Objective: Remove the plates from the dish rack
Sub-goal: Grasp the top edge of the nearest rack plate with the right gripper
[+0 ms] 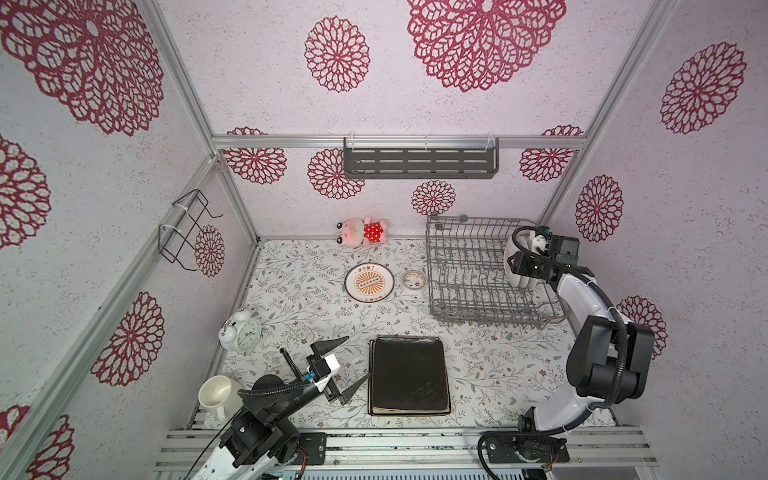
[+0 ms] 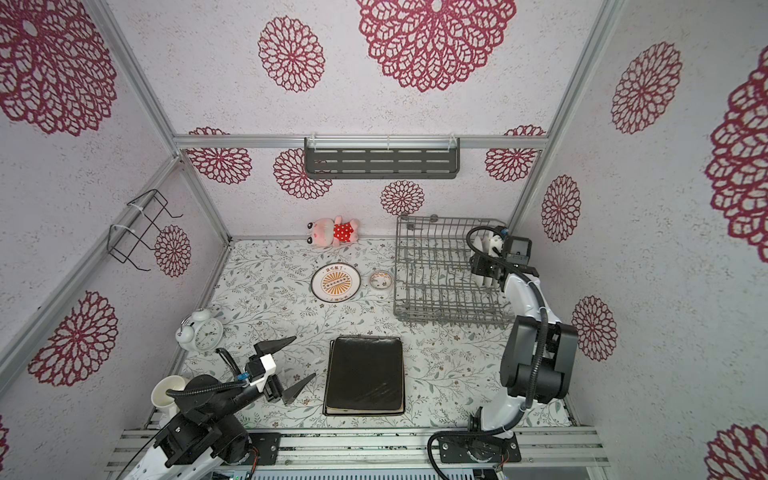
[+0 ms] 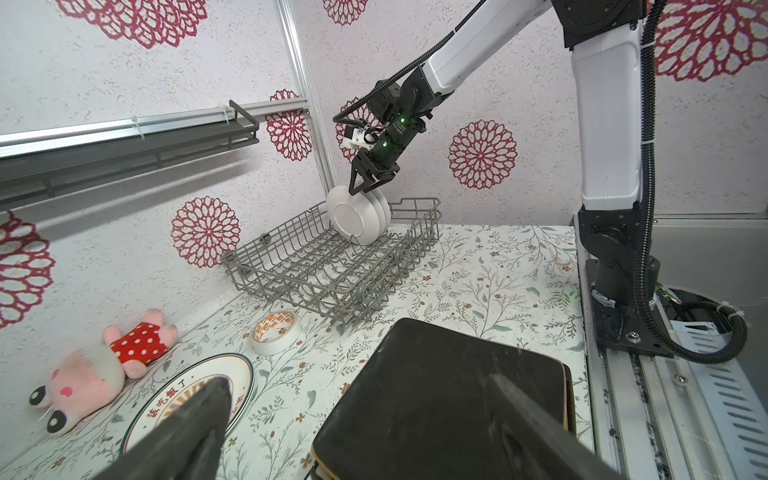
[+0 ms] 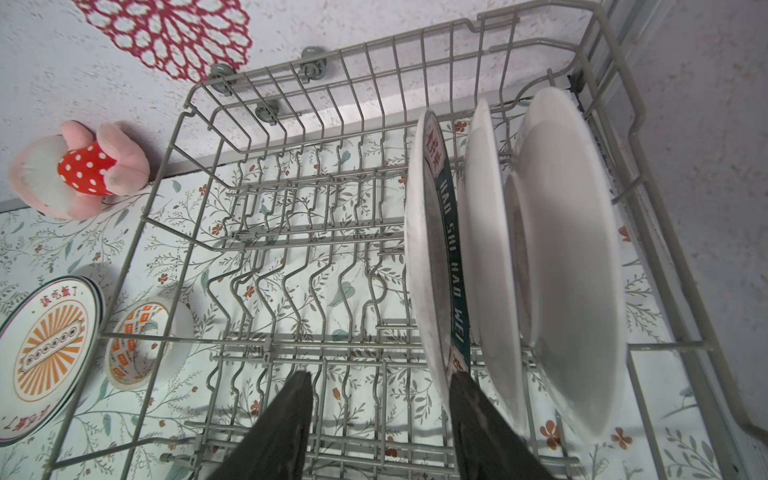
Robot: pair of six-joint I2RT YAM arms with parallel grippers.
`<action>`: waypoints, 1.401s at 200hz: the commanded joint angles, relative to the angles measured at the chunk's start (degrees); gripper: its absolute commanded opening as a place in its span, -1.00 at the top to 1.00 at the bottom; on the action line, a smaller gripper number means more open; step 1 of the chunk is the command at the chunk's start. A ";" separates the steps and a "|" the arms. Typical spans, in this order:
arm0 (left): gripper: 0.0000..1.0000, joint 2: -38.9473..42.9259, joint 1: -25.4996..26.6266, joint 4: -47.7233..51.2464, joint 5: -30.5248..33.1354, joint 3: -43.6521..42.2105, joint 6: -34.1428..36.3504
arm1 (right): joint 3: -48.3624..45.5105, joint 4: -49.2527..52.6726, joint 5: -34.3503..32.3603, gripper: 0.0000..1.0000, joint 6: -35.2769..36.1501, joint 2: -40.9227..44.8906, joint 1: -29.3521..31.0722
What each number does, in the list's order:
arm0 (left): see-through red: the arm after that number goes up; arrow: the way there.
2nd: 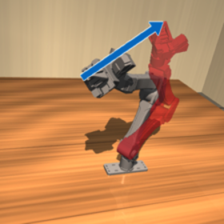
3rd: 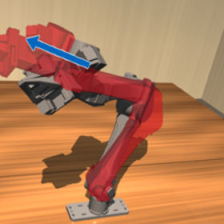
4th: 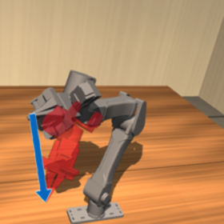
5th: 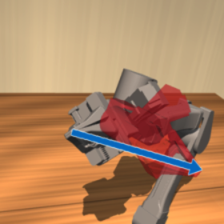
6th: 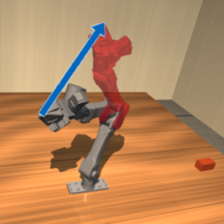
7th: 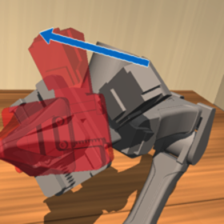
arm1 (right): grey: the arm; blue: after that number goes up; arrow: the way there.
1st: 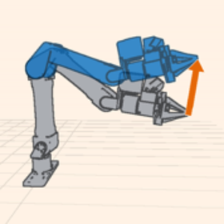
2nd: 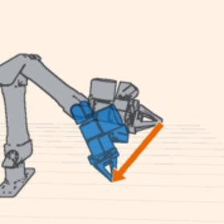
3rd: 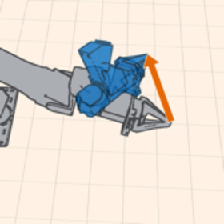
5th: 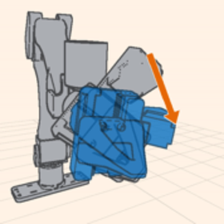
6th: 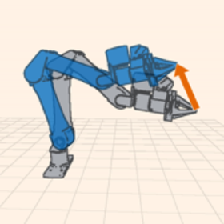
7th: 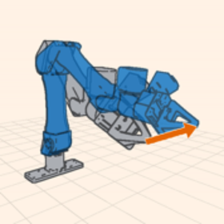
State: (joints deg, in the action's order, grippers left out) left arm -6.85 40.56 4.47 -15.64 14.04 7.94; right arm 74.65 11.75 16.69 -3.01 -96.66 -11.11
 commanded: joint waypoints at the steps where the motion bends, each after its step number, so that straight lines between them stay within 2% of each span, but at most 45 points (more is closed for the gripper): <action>1: -0.95 -0.63 -0.65 -1.48 0.85 -0.73 0.89 | 1.84 -1.92 -1.04 -0.12 1.34 -0.87 -0.53; 36: -0.95 -1.63 -0.71 -1.57 0.95 -0.74 0.75 | 2.52 -3.20 -0.96 -0.07 1.09 -3.51 -0.54; 86: -0.95 -2.57 -0.83 -1.74 0.90 -0.68 0.84 | 3.34 -4.00 0.22 0.49 1.99 -4.88 -0.50; 128: -0.95 -2.17 -0.91 -1.75 0.79 -0.77 0.93 | 4.55 -1.64 -1.22 0.68 4.42 -4.30 -0.45; 188: -0.95 -1.44 -0.91 -1.66 0.52 -0.75 0.93 | 6.37 2.57 -0.04 0.78 9.72 -3.73 -0.46; 229: -0.95 -1.22 -0.92 -1.57 0.45 -0.81 1.01 | 6.64 2.75 4.31 0.81 11.25 -2.70 -0.36; 280: -0.95 -1.02 -0.92 -1.57 0.37 -0.81 1.10 | 8.97 5.65 6.39 0.85 12.33 -0.32 -0.07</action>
State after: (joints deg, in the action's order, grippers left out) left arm -8.51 40.18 3.73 -14.74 13.96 7.97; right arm 80.51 16.62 20.86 7.46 -102.00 -11.00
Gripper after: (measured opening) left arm 0.975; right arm 0.081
